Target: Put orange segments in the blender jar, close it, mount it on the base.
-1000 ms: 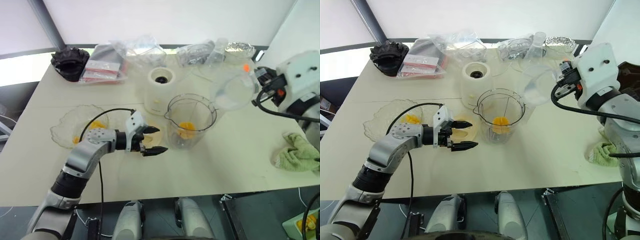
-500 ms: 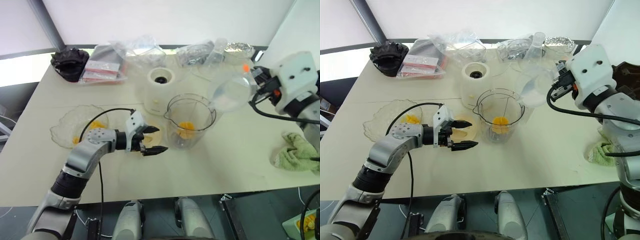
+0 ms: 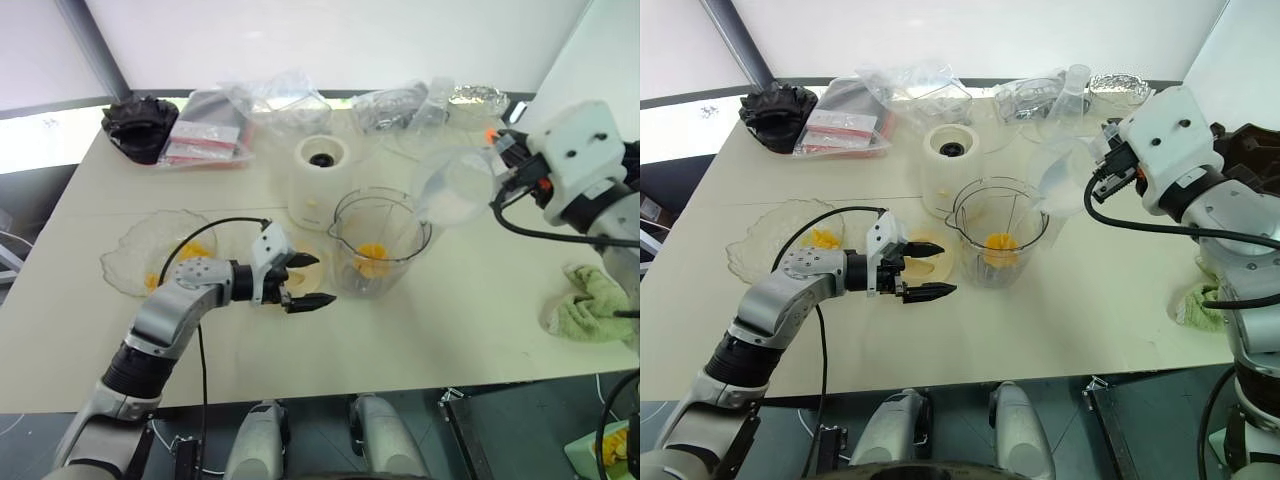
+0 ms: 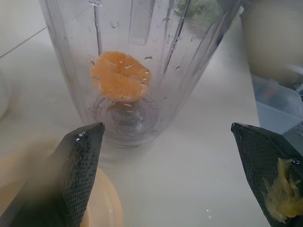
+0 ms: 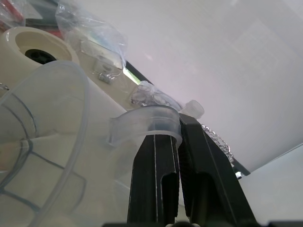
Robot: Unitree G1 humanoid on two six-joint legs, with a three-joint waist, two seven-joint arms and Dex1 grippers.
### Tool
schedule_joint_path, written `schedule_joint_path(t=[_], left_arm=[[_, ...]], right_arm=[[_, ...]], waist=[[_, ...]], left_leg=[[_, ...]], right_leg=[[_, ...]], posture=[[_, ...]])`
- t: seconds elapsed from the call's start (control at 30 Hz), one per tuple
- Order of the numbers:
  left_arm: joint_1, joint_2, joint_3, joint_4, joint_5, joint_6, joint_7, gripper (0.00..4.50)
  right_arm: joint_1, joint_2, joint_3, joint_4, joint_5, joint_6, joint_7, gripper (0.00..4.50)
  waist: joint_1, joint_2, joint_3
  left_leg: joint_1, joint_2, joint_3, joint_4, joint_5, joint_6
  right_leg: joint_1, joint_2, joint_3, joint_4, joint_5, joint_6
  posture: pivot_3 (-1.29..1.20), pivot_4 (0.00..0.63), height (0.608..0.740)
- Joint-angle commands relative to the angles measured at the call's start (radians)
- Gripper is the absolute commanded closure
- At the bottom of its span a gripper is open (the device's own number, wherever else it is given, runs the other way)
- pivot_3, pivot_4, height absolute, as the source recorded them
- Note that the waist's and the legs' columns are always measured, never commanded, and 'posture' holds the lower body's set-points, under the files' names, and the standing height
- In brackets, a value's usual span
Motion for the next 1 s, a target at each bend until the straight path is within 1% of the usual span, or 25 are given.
schedule_joint_path(t=[0.03,0.2,0.37,0.43,0.57,0.7,0.8,0.9,1.0], left_arm=[[0.0,0.004,0.007,-0.035,0.001,-0.008,0.004,0.0],[0.001,0.004,0.006,-0.037,0.002,-0.008,0.005,0.0],[0.0,0.006,0.006,-0.032,0.004,-0.011,0.003,0.0],[0.0,0.006,0.005,-0.031,0.004,-0.011,0.003,0.0],[-0.007,0.006,0.0,-0.025,0.006,-0.014,-0.004,0.0],[-0.012,0.008,-0.003,-0.017,0.009,-0.019,-0.011,0.0],[-0.017,0.007,-0.005,-0.012,0.011,-0.021,-0.014,0.0],[-0.017,0.007,-0.006,-0.01,0.014,-0.022,-0.017,0.0],[-0.018,0.008,-0.005,-0.009,0.017,-0.022,-0.021,0.0]], right_arm=[[0.004,0.003,0.027,-0.012,-0.007,-0.015,0.033,4.45],[0.011,0.019,0.015,-0.007,-0.016,-0.006,0.03,4.45],[-0.02,0.136,-0.086,0.004,0.044,0.141,-0.04,4.45],[-0.034,0.162,-0.109,0.003,0.052,0.178,-0.054,4.45],[-0.119,0.275,-0.245,0.03,0.094,0.333,-0.145,4.45],[-0.159,0.331,-0.333,0.067,0.085,0.431,-0.22,4.45],[-0.184,0.396,-0.423,0.097,0.075,0.488,-0.287,4.45],[-0.183,0.454,-0.499,0.133,0.057,0.496,-0.346,4.45],[-0.127,0.477,-0.515,0.179,0.016,0.425,-0.384,4.45]], waist=[[0.0,0.0,0.0],[0.0,-0.001,0.0],[0.0,-0.002,-0.001],[0.0,-0.002,-0.001],[0.0,-0.002,-0.001],[0.004,-0.002,-0.001],[0.006,-0.002,-0.001],[0.006,-0.002,-0.001],[0.006,-0.001,-0.001]], left_leg=[[0.0,0.0,0.0,0.0,0.0,0.0],[0.0,0.0,0.0,0.0,0.0,0.0],[0.0,0.0,0.0,0.001,0.0,0.0],[0.001,0.0,0.0,0.001,0.0,0.0],[0.001,0.0,0.0,0.001,0.0,0.0],[0.0,0.0,-0.001,0.001,0.0,0.0],[0.0,0.0,-0.001,0.001,0.0,0.0],[0.0,0.0,-0.001,0.001,0.0,0.0],[0.0,0.0,-0.001,0.001,0.0,0.0]], right_leg=[[0.0,0.0,0.0,0.0,0.0,0.0],[0.0,0.0,0.0,0.0,0.0,0.0],[0.001,0.0,0.0,0.0,0.0,0.0],[0.001,0.0,0.0,0.001,0.0,0.0],[0.001,0.0,0.0,0.002,0.001,-0.001],[0.0,0.001,0.0,0.002,0.001,-0.001],[0.0,0.0,0.0,0.002,0.001,-0.001],[0.0,0.0,0.0,0.002,0.001,0.0],[0.0,0.0,0.0,0.002,0.001,0.0]], posture=[[0.0,0.15,0.74],[0.0,0.15,0.74],[0.0,0.15,0.74],[0.0,0.15,0.74],[0.0,0.15,0.74],[0.0,0.15,0.74],[0.0,0.15,0.74],[0.0,0.15,0.74],[0.0,0.15,0.74]])
